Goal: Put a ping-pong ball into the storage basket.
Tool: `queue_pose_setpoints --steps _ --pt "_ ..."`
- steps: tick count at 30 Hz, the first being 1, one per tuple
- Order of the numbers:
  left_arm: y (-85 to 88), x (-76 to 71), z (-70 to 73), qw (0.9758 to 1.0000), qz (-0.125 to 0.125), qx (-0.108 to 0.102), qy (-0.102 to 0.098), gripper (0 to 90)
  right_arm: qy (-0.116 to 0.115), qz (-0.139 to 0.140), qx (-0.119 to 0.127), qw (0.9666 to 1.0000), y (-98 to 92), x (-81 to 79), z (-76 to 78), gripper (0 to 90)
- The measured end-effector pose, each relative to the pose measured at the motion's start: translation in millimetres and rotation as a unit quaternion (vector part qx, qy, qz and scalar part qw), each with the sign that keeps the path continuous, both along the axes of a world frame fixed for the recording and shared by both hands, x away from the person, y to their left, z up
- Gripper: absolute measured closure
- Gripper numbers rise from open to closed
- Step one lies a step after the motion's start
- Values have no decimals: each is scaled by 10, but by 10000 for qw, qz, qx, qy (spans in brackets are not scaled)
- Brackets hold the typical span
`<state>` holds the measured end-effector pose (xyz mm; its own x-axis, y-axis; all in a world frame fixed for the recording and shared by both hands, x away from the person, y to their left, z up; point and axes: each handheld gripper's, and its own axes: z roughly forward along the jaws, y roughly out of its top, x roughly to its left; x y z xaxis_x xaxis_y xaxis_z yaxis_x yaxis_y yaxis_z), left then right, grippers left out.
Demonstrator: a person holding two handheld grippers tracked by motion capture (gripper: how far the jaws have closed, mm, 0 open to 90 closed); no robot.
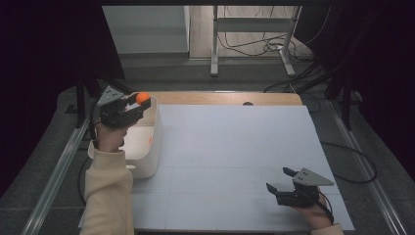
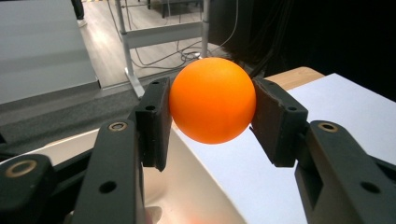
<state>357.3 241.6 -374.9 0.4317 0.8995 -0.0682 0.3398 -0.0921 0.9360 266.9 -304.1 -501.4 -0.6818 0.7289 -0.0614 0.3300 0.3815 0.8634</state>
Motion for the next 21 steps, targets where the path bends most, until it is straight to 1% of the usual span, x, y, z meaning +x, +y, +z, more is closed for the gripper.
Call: queue_pose_setpoints --steps 3,9,15,16,18,19,20,21 --pt "9 16 -19 10000 42 15 33 503 -3 -3 1 10000 1 -1 1 158" --pt "4 60 -67 9998 116 127 134 503 1 6 13 10000 1 0 -1 158" --pt "-2 129 -148 9988 211 274 348 503 1 8 3 10000 1 1 -2 158" --pt "-2 129 -148 9988 211 274 348 503 1 8 3 10000 1 1 -2 158" --pt "-1 153 -177 9982 231 337 447 503 -1 3 -5 10000 -1 0 0 158" --pt "-1 153 -177 9982 231 337 447 503 -1 3 -5 10000 -1 0 0 158" --pt "-6 168 -196 9976 245 401 506 503 -1 11 3 10000 0 1 -2 158" --pt "-6 168 -196 9976 245 401 506 502 -1 11 3 10000 0 1 -2 158"
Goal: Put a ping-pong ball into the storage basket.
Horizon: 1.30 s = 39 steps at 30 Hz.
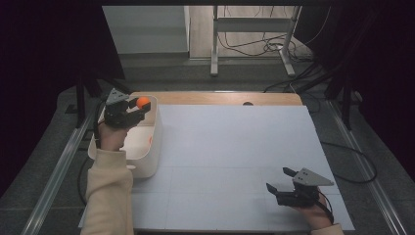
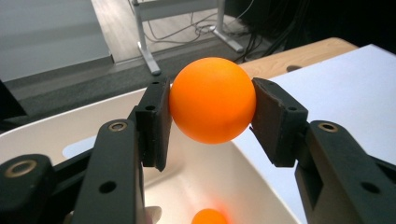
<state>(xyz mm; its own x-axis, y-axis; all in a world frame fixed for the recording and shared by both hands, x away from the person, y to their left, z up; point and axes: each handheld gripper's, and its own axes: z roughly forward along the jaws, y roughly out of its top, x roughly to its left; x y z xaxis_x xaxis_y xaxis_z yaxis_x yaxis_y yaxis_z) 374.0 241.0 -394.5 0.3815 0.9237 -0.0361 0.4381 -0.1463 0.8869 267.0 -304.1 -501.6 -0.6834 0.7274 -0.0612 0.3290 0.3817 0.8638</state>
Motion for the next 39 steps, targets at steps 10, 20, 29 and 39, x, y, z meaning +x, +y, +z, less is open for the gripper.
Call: queue_pose_setpoints --steps 10,20,29,39 --pt "-31 67 -80 9988 100 379 287 502 1 6 0 10000 0 -1 0 158" --pt "-6 89 -107 9982 121 398 437 499 -5 11 0 10000 2 0 1 158" --pt "-26 65 -63 9990 262 293 224 281 1 9 6 10000 2 -1 1 158" --pt "-53 0 33 9995 -160 -271 59 215 1 15 -2 10000 3 0 0 158"
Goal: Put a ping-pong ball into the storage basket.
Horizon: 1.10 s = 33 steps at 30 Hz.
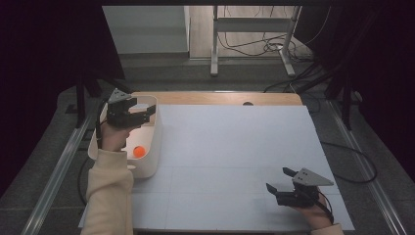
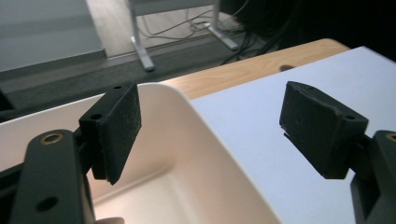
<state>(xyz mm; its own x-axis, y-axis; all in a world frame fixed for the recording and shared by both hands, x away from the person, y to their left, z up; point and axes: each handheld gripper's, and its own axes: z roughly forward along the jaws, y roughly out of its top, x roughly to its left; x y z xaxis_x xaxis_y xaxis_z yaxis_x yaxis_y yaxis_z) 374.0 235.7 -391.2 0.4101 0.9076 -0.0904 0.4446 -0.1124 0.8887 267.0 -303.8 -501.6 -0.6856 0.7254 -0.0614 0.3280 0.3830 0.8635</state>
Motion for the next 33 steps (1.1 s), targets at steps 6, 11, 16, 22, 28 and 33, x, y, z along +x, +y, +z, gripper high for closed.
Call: queue_pose_setpoints --steps 6,11,16,22,28,33 --pt "-45 -40 62 9992 -304 -239 -77 212 5 8 -5 10000 1 2 -2 158" --pt "-130 -79 130 9975 -629 -312 -118 207 2 -2 0 10000 0 9 1 158" --pt "-237 -124 164 9943 -956 -437 -154 205 23 18 13 10000 -9 2 -3 158" --pt "-364 -154 163 9895 -1302 -609 -148 201 34 43 23 10000 -4 14 -3 159" --pt "-451 -175 142 9866 -1489 -665 -99 194 48 66 -34 10000 21 26 -11 158" --pt "-556 -232 139 9838 -1681 -609 -154 192 49 51 -44 10000 24 25 -12 158"
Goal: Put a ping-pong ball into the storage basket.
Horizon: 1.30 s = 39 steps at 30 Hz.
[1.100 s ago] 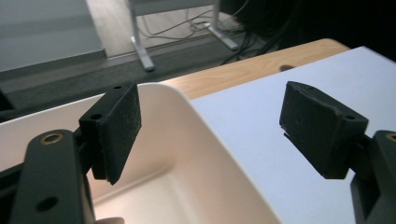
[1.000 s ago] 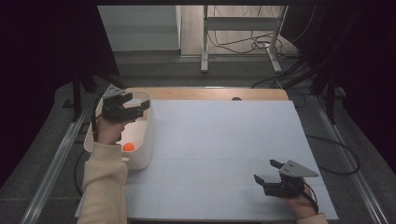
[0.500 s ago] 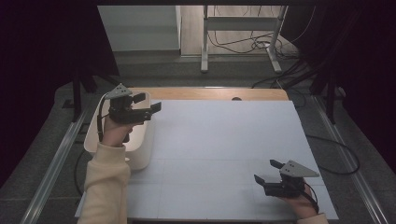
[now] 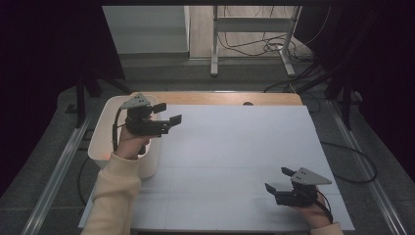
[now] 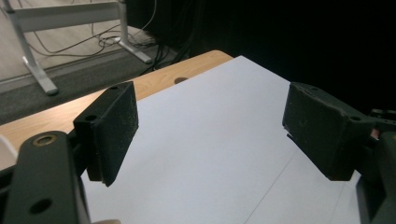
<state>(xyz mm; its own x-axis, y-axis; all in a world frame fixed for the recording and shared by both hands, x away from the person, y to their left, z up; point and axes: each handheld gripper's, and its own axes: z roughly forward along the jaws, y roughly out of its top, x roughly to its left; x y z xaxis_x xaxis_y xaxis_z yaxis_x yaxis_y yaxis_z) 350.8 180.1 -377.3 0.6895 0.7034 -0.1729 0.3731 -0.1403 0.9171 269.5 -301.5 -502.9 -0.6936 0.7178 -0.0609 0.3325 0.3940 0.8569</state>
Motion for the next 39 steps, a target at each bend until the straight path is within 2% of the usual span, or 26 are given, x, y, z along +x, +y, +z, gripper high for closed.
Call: queue_pose_setpoints --steps 3,9,13,18,25,26,33,34,37,39 --pt "-66 -46 -17 9999 -130 64 -10 191 11 -1 -9 10000 -2 2 -4 158" --pt "-190 -166 -84 9994 -334 45 -89 187 29 0 1 10000 -8 0 -3 158" --pt "-285 -261 -183 9984 -492 256 -98 183 27 13 18 10000 -9 -4 -7 159" --pt "-356 -380 -299 9973 -623 372 -95 182 27 3 3 10000 -6 -8 -8 159" --pt "-355 -566 -435 9957 -743 517 -193 183 47 -37 -20 10000 -10 -10 -14 159" --pt "-352 -629 -480 9958 -750 475 -216 183 48 -34 -43 10000 -12 -11 -14 159" --pt "-420 -888 -665 9931 -912 629 -381 188 55 -49 -85 9999 5 -15 -26 159" --pt "-427 -923 -691 9923 -962 673 -386 188 55 -45 -88 9999 7 -15 -26 159" --pt "-423 -968 -737 9923 -976 675 -352 187 57 -45 -82 9999 7 -16 -27 159" --pt "-397 -1034 -850 9924 -997 686 -225 187 72 -45 -74 9999 4 -15 -27 159"
